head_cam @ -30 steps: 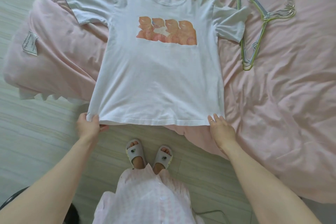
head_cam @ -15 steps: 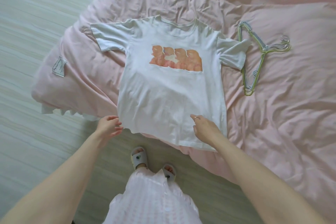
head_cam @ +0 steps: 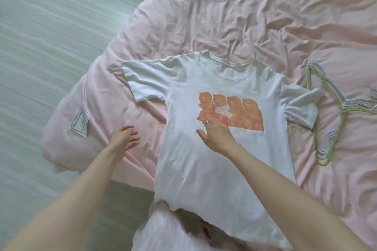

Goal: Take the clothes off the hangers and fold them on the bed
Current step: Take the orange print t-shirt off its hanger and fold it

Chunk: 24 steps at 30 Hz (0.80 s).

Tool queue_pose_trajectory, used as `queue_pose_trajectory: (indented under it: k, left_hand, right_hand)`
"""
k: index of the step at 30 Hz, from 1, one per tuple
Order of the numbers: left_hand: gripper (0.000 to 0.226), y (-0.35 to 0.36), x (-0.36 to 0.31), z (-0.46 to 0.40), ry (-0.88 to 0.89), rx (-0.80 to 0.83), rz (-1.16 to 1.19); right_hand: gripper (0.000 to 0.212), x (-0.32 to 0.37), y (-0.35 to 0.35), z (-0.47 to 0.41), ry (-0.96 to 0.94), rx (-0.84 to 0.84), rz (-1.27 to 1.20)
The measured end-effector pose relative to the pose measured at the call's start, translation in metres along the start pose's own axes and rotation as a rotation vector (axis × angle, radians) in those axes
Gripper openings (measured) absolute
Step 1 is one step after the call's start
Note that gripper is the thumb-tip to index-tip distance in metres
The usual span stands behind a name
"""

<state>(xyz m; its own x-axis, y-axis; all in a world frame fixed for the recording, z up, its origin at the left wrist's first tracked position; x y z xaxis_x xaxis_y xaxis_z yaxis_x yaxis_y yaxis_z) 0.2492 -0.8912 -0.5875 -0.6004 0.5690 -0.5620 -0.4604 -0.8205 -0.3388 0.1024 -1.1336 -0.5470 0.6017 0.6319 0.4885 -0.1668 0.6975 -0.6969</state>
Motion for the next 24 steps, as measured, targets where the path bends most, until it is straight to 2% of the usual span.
queue_pose_trajectory:
  k: [8, 10, 14, 16, 18, 20, 22, 24]
  left_hand:
    - [0.019, -0.002, -0.093, -0.116, 0.106, -0.031, -0.052]
    - [0.026, 0.009, -0.099, -0.134, 0.129, 0.025, -0.063]
    - [0.066, 0.017, -0.094, -0.152, 0.023, -0.006, -0.014]
    - [0.063, 0.020, -0.100, -0.151, 0.027, -0.054, -0.003]
    - [0.049, 0.025, -0.115, -0.139, 0.105, -0.083, -0.042]
    - [0.032, 0.037, -0.140, -0.115, 0.286, -0.096, -0.064]
    - [0.031, 0.057, -0.167, -0.089, 0.546, -0.068, -0.167]
    - [0.039, 0.086, -0.180, -0.069, 0.705, 0.003, -0.304]
  right_hand:
    - [0.056, 0.053, 0.015, -0.148, 0.018, 0.028, 0.024]
    - [0.058, 0.054, 0.024, -0.168, 0.012, 0.045, 0.057]
    - [0.061, 0.046, 0.038, -0.183, 0.008, 0.082, 0.115]
    - [0.059, 0.042, 0.039, -0.186, -0.004, 0.109, 0.063]
    - [0.052, 0.041, 0.028, -0.187, 0.022, 0.072, -0.205]
    - [0.046, 0.031, 0.001, -0.184, 0.163, -0.042, -0.720]
    - [0.050, 0.012, -0.023, -0.176, 0.344, -0.129, -1.257]
    - [0.057, -0.012, -0.038, -0.166, 0.494, -0.124, -1.599]
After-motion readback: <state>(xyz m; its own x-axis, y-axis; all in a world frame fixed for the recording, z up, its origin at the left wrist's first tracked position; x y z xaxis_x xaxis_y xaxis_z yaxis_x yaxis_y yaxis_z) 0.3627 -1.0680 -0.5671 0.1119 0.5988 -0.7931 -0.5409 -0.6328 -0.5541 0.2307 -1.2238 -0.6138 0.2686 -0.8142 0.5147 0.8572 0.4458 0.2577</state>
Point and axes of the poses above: each hand's wrist, its own z-axis away from the middle knuckle, its own y-axis out of the palm, x = y × z, the point moved 5 cm from there along -z, towards the middle knuckle, and after that the axes turned 15 degrees about -z, right-handed, at the moved point
